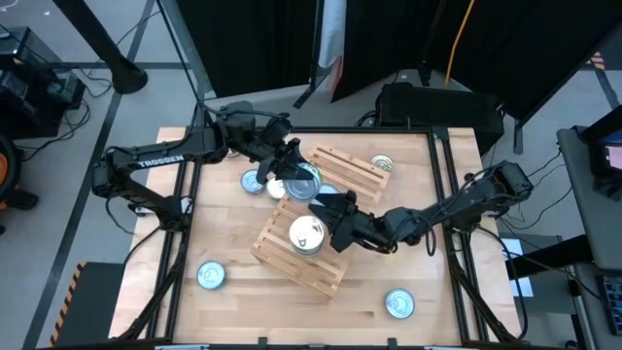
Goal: Stack canned seafood by type on shelf
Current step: Stack the green tuna can on top of the other green tuna can on the shelf
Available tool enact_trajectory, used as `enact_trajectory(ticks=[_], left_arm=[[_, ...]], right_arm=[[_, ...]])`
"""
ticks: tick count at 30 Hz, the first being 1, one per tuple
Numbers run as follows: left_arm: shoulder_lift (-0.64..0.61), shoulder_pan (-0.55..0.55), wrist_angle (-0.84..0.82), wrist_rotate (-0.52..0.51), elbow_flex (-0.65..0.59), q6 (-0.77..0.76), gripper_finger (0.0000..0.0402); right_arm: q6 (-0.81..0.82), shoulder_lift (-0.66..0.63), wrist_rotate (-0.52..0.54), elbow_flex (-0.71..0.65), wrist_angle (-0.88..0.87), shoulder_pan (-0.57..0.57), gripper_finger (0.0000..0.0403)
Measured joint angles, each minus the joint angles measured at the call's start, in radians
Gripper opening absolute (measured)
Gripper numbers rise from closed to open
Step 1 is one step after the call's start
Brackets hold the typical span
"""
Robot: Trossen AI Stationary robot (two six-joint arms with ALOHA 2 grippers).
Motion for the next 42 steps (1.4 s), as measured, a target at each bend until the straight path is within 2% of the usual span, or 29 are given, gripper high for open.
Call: enact_trajectory(ticks=[10,19,23,36,42], left_arm=[[0.000,-0.021,-0.033,-0.043,0.000,0.002,0.0147],[0.000,-0.039,-0.041,-0.058,0.000,0.002,0.0148],[0.000,-0.039,-0.043,-0.074,0.000,0.002,0.0148],[0.000,-0.039,-0.047,-0.105,0.000,0.000,0.0148],[0.000,-0.039,-0.051,-0.124,0.000,0.000,0.0148]], right_arm=[[-0.011,0.000,-0.007,0.000,0.025,-0.025,0.0269],[-0.013,0.000,-0.011,0.000,0.020,-0.032,0.0198],[-0.013,-0.001,-0.009,0.000,0.017,-0.032,0.0180],[-0.018,-0.001,-0.032,0.000,0.013,-0.048,0.0213],[-0.017,-0.001,-0.051,0.000,0.015,-0.072,0.0193]])
